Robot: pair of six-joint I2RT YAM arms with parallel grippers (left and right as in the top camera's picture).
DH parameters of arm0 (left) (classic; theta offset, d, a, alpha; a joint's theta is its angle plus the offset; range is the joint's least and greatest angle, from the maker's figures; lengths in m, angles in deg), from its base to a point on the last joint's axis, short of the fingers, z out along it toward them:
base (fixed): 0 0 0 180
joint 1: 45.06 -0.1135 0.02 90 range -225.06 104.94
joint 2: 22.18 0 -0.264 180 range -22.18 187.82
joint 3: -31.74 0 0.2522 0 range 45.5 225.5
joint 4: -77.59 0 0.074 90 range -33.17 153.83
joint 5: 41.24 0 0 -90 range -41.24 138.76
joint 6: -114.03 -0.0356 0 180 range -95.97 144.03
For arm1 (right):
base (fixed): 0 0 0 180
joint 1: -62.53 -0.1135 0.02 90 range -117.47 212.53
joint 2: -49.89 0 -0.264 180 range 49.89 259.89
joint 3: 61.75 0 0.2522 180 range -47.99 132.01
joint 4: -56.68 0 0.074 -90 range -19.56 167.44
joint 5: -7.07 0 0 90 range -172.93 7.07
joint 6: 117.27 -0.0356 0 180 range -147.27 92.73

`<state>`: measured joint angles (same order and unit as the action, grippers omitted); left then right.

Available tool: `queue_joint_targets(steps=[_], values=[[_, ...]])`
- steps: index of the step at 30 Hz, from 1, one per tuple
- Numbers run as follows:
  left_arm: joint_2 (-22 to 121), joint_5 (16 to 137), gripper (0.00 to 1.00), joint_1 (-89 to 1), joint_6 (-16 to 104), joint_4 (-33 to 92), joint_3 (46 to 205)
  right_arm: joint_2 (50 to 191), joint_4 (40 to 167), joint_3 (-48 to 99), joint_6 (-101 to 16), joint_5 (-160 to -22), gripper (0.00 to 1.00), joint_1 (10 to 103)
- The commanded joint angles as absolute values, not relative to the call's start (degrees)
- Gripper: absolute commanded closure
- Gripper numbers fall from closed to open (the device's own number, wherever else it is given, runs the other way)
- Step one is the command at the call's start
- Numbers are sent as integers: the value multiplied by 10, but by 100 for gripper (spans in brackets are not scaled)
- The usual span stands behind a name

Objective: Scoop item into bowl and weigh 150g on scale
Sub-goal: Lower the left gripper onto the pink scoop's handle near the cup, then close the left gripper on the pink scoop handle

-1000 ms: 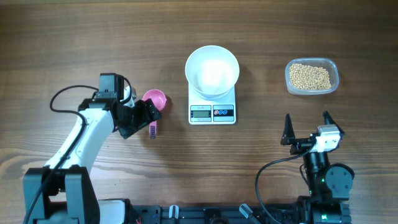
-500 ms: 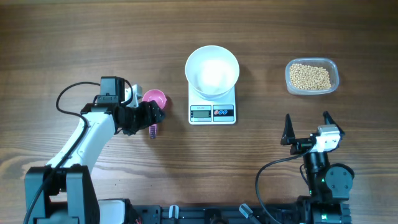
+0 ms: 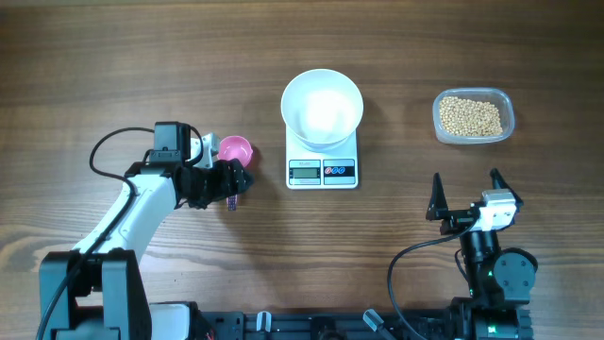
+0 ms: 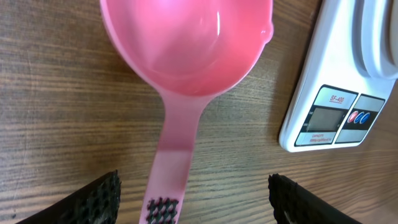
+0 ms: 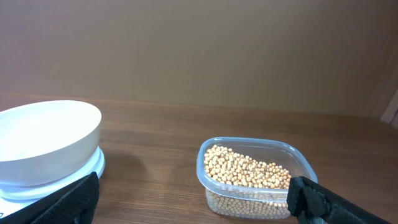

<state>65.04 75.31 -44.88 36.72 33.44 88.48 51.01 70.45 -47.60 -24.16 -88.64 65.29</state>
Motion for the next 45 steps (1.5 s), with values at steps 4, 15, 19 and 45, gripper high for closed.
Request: queue_joint_targets(steps=[4,15,19,45], values=[[653,764,20,-453,353,347,881,510,703,-477,-243,-878,0,650],[653,764,21,-453,353,346,878,510,703,-477,-243,-878,0,650],[653,764,21,-453,353,347,878,510,703,-477,-243,-878,0,650],[653,764,9,-453,353,347,878,510,703,-477,-243,-878,0,650]])
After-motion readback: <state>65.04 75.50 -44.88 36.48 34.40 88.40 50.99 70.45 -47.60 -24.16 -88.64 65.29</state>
